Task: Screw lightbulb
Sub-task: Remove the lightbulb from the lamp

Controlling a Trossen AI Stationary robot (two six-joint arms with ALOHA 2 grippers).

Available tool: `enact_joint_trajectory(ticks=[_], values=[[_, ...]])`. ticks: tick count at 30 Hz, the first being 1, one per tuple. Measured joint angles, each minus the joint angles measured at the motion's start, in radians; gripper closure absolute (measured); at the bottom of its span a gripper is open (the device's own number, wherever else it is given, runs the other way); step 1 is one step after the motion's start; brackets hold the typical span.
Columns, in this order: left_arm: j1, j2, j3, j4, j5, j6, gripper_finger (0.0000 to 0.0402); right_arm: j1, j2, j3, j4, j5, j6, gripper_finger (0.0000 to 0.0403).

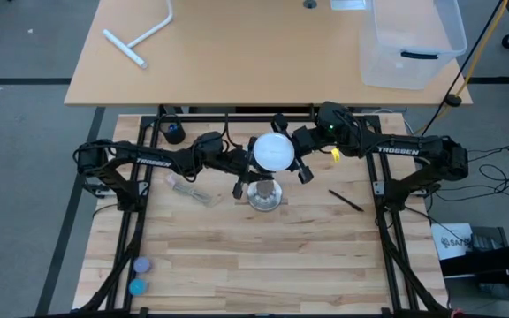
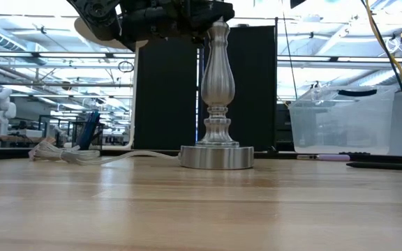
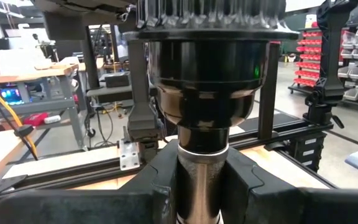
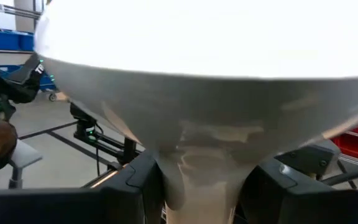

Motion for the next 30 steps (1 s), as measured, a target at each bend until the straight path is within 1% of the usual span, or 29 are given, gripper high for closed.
enact_joint_trajectory(ticks=[4,7,8,15,18,20,23,27,30], values=[[0.0,0.0,0.0,-0.001,-0.003,-0.001,0.033,0.001,0.001,-0.002,0.024,-0.007,0.02,0.0252],[0.0,0.0,0.0,-0.008,-0.008,-0.004,0.033,0.011,0.001,-0.003,0.03,0.031,0.024,0.0251],[0.0,0.0,0.0,-0.009,-0.009,-0.004,0.033,0.016,0.001,-0.003,0.032,0.042,0.023,0.0244],[0.0,-0.001,0.0,-0.016,-0.009,-0.002,0.033,0.03,0.0,-0.005,0.044,0.039,0.037,0.0156],[0.001,-0.001,-0.001,-0.017,-0.015,-0.006,0.033,0.03,-0.004,-0.005,0.022,0.042,0.034,0.0127],[0.001,-0.001,-0.001,-0.017,-0.025,-0.01,0.033,0.03,-0.019,-0.005,-0.023,0.055,0.014,0.0112],[0.001,-0.001,-0.001,-0.017,-0.04,-0.018,0.033,0.03,-0.064,-0.005,-0.125,0.122,-0.047,0.0101],[0.003,-0.002,-0.002,-0.024,-0.042,-0.019,0.033,0.015,-0.17,-0.006,-0.236,0.244,-0.131,0.0098],[0.012,-0.002,-0.002,-0.024,-0.042,-0.019,0.033,-0.007,-0.244,-0.004,-0.318,0.335,-0.15,0.0098]])
